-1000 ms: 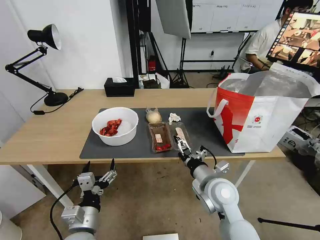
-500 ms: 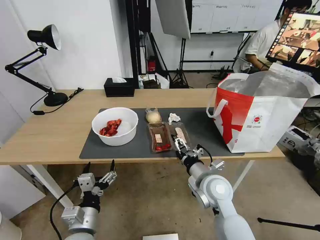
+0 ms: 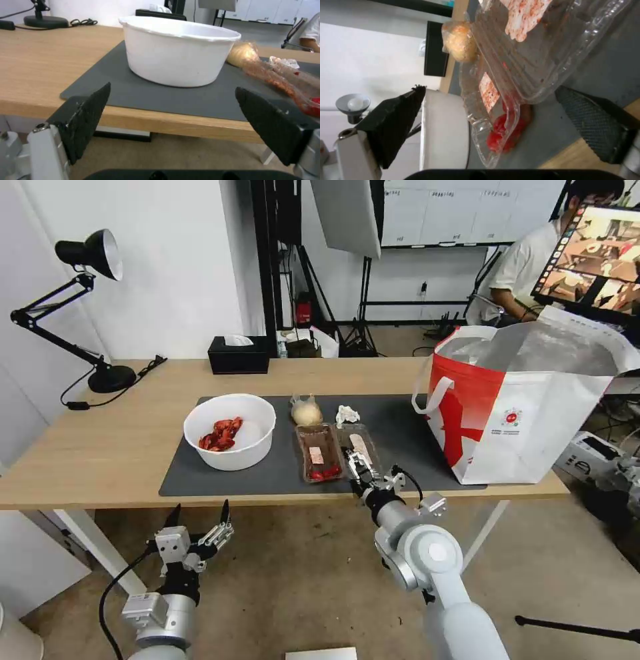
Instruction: Pick up the trash from the table and place it into the takeout bag.
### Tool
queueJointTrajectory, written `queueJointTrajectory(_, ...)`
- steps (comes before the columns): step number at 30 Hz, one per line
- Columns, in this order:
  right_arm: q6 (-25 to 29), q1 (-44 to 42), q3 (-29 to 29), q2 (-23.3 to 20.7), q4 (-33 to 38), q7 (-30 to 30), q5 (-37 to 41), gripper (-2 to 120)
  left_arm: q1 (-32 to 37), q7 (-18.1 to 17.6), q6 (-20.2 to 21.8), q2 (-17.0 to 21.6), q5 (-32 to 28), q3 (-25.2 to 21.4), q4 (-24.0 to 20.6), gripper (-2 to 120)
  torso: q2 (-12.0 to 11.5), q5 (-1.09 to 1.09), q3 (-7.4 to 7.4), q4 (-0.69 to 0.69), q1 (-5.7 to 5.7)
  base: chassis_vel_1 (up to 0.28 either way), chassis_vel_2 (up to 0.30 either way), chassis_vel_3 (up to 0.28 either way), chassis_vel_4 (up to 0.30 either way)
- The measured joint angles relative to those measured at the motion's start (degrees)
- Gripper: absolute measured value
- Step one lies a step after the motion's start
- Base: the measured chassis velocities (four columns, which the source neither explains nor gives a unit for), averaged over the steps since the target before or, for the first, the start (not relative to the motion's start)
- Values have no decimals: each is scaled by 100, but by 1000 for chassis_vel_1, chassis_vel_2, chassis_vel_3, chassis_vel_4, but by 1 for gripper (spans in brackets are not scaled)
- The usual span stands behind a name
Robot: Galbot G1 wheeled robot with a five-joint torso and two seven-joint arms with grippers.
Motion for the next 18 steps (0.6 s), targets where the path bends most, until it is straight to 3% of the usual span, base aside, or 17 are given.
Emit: queueJointTrajectory(18, 55, -81, 34, 78, 218, 116, -207, 100, 108, 17, -110, 5, 26, 24, -15, 100, -1, -1, 1, -1, 1, 0, 0, 0, 0)
